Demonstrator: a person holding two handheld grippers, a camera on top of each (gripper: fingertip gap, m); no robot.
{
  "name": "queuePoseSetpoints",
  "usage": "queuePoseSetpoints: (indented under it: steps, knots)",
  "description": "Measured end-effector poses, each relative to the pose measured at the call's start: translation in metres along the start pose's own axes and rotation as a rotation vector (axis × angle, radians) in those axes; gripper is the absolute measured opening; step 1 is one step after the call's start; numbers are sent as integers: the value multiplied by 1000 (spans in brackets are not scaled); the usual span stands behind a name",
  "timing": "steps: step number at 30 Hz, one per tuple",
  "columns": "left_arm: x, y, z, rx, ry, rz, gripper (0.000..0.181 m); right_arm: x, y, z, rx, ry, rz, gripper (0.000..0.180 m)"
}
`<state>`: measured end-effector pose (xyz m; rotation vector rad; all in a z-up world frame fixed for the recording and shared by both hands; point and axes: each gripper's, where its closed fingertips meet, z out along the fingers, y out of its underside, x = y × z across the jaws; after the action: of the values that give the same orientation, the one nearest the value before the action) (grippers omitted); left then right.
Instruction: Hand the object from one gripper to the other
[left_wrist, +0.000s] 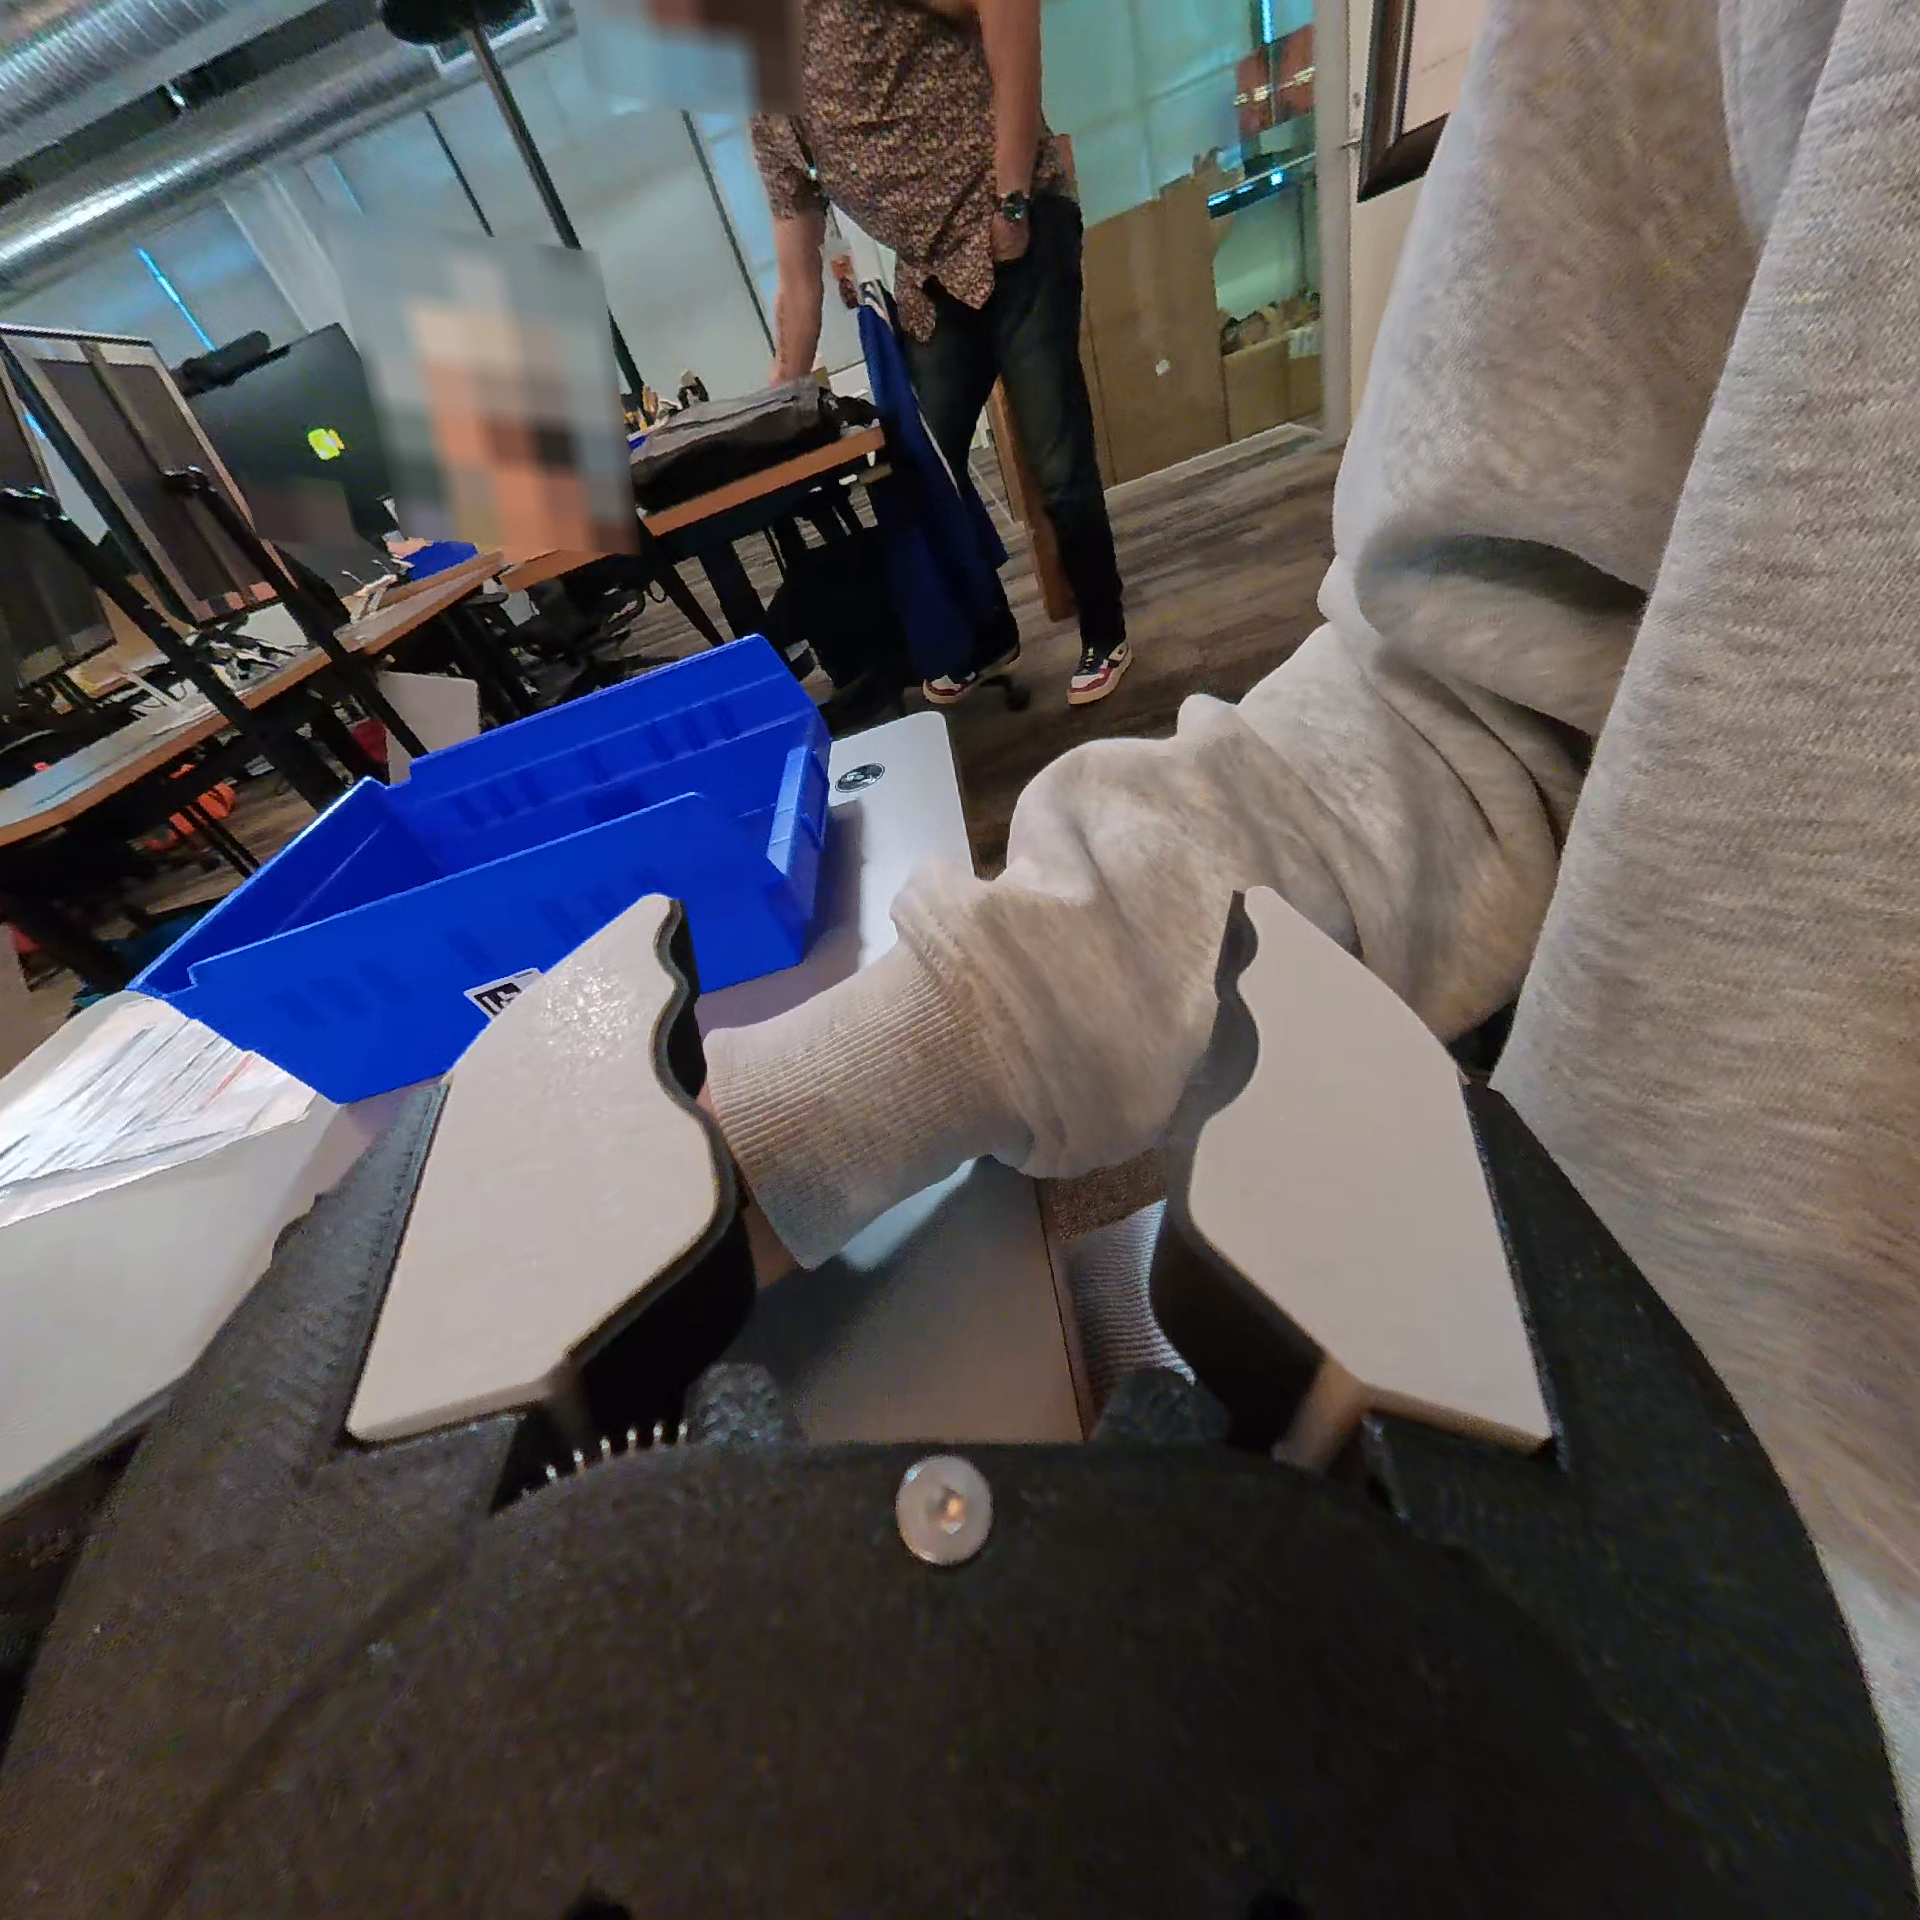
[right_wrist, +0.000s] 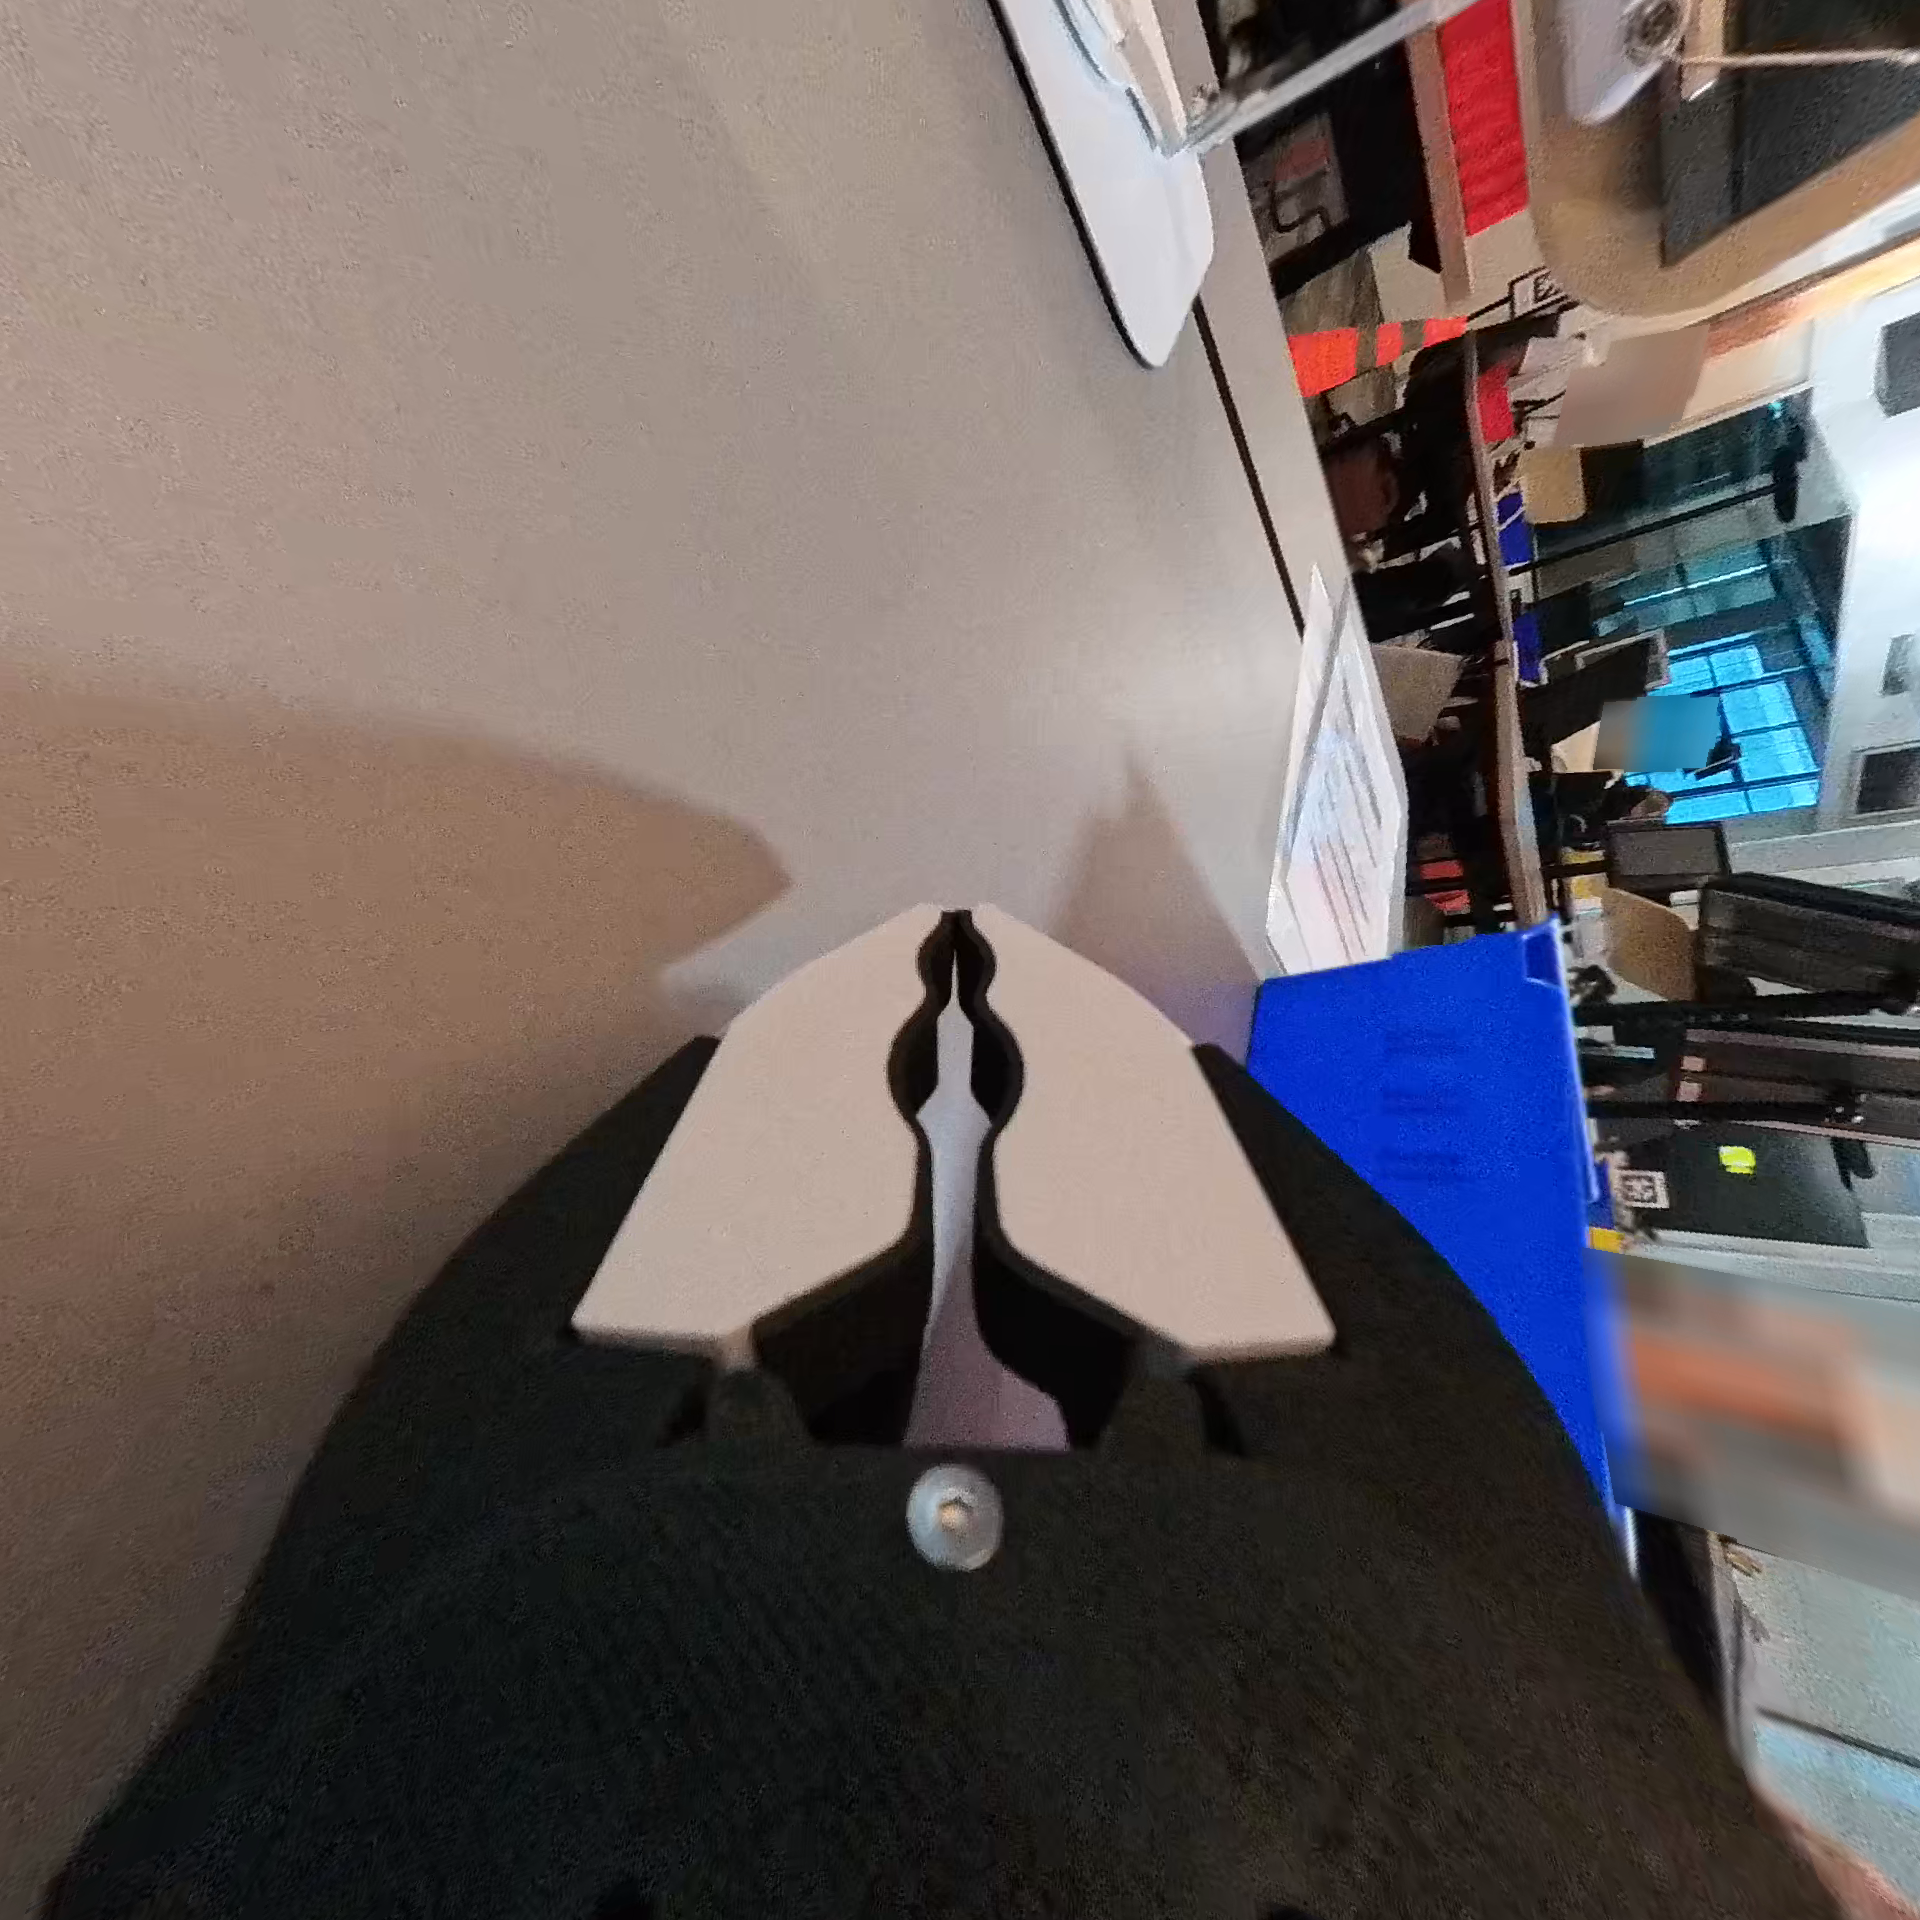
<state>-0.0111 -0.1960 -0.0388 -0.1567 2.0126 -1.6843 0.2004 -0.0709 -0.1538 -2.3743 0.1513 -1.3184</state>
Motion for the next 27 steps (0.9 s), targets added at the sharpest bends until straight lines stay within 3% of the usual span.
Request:
queuePoseSetpoints:
  steps: [11, 15, 27]
  knots:
    - [-7, 11, -1, -38, -18, -32, 99, 0, -6, -5, 27, 2, 5, 1]
    - [-7, 3, -5, 2, -28, -10, 91, 0, -6, -5, 31, -6, 17, 1]
    - [-38, 6, -22, 46, -135, -96, 85, 2, 2, -5, 45, -141, 237, 1]
